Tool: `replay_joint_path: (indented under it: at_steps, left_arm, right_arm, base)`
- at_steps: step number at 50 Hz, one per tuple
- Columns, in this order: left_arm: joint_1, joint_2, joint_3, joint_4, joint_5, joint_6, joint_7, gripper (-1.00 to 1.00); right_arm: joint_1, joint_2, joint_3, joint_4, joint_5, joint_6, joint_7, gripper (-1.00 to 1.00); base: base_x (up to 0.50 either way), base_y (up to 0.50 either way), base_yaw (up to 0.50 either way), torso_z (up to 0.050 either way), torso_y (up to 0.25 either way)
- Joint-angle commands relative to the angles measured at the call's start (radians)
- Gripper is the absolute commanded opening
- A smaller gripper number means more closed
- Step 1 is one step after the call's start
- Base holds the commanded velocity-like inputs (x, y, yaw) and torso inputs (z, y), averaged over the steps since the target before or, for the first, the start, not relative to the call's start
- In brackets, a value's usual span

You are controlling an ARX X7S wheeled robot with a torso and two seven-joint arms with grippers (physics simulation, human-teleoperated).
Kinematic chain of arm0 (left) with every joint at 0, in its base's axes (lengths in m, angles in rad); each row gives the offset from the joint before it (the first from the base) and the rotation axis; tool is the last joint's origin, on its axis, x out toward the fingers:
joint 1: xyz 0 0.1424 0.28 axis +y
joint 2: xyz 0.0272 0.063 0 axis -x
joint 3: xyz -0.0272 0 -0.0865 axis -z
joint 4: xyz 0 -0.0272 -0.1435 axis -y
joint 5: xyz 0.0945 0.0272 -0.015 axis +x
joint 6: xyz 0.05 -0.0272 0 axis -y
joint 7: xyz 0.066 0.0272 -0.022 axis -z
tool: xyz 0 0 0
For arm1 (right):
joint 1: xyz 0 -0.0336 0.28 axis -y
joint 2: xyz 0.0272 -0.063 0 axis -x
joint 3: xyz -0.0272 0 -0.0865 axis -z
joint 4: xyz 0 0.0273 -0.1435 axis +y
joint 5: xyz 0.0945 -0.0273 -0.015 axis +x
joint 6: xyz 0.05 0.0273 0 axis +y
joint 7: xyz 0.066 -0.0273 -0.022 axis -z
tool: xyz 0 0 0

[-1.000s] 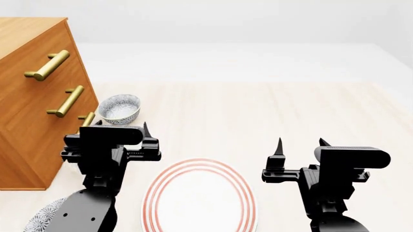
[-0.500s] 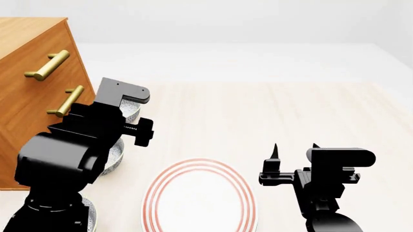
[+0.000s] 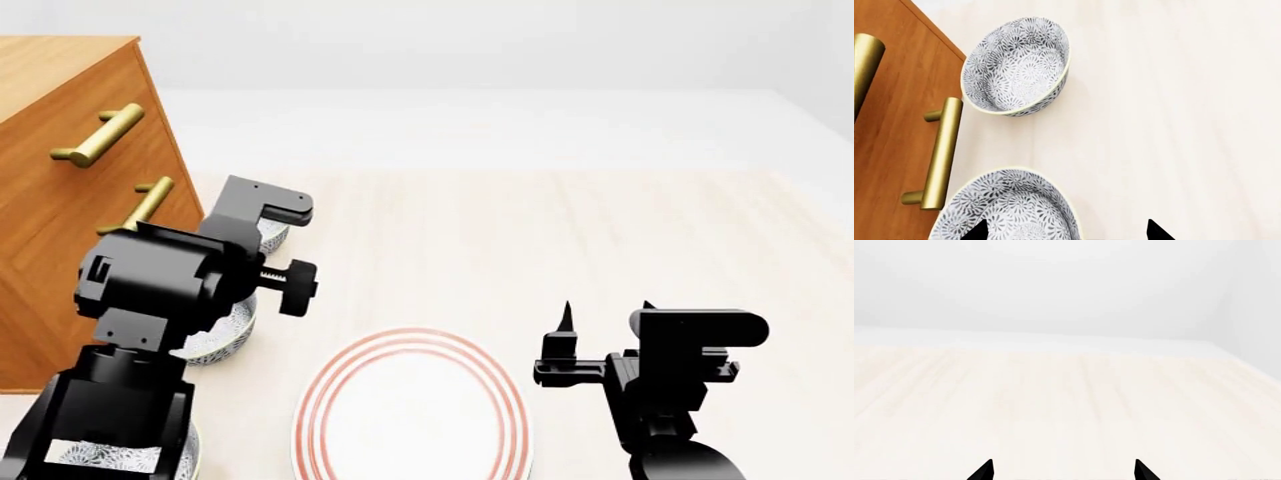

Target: Put the bowl in the middle on the plate.

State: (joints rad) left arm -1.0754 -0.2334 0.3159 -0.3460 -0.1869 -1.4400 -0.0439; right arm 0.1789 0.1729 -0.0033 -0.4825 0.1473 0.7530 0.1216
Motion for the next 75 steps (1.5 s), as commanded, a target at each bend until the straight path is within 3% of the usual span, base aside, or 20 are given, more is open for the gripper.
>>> replay_joint_path:
  at_steps: [1, 10, 15, 43, 44, 59, 61, 64, 75]
  left_arm:
    - [-0.036, 0.027, 0.003, -0.187, 0.003, 0.091, 0.005, 1.0]
    - [-0.179, 0.076, 0.043, -0.617, 0.034, 0.326, 0.051, 1.0]
    - [-0.279, 0.114, 0.058, -0.946, 0.058, 0.521, 0.072, 1.0]
    - [-0.13, 0.136, -0.027, -0.962, 0.137, 0.527, -0.001, 1.0]
    - [-0.13, 0.136, -0.031, -0.962, 0.139, 0.533, -0.008, -1.0]
    - [-0.152, 0.139, -0.011, -0.927, 0.166, 0.555, 0.032, -1.0]
    - [-0.072, 0.111, -0.012, -0.672, 0.161, 0.449, 0.035, -1.0]
    - [-0.015, 0.084, -0.021, -0.467, 0.152, 0.358, 0.036, -1.0]
    - [0.043, 0.04, -0.042, -0.118, 0.122, 0.19, 0.053, -1.0]
  right_arm:
    - [-0.002, 0.004, -0.001, 0.013, 0.008, -0.01, 0.005, 1.0]
    - [-0.003, 0.007, -0.008, 0.019, 0.011, -0.014, 0.01, 1.0]
    - [-0.006, 0.009, -0.006, 0.02, 0.015, -0.018, 0.012, 1.0]
    - [-0.007, 0.02, -0.006, 0.013, 0.036, -0.015, 0.027, 1.0]
    - [-0.007, 0.021, -0.007, 0.013, 0.037, -0.014, 0.027, 1.0]
    - [-0.003, 0.025, -0.014, 0.027, 0.044, -0.023, 0.032, 1.0]
    - [-0.006, 0.024, -0.013, 0.032, 0.045, -0.031, 0.032, 1.0]
    - [-0.008, 0.026, -0.012, 0.034, 0.047, -0.033, 0.033, 1.0]
    - [-0.01, 0.028, -0.01, 0.029, 0.055, -0.039, 0.039, 1.0]
  base:
    - [0.0, 0.0, 0.0, 0.0, 0.0]
    - [0.0, 0.0, 0.0, 0.0, 0.0]
    - [0.0, 0.0, 0.0, 0.0, 0.0]
    - [0.0, 0.0, 0.0, 0.0, 0.0]
    - [0.0, 0.0, 0.0, 0.0, 0.0]
    - [0.0, 0.0, 0.0, 0.0, 0.0]
    - [0.0, 0.0, 0.0, 0.0, 0.0]
    - [0.0, 0.0, 0.0, 0.0, 0.0]
    - [0.0, 0.0, 0.0, 0.0, 0.0]
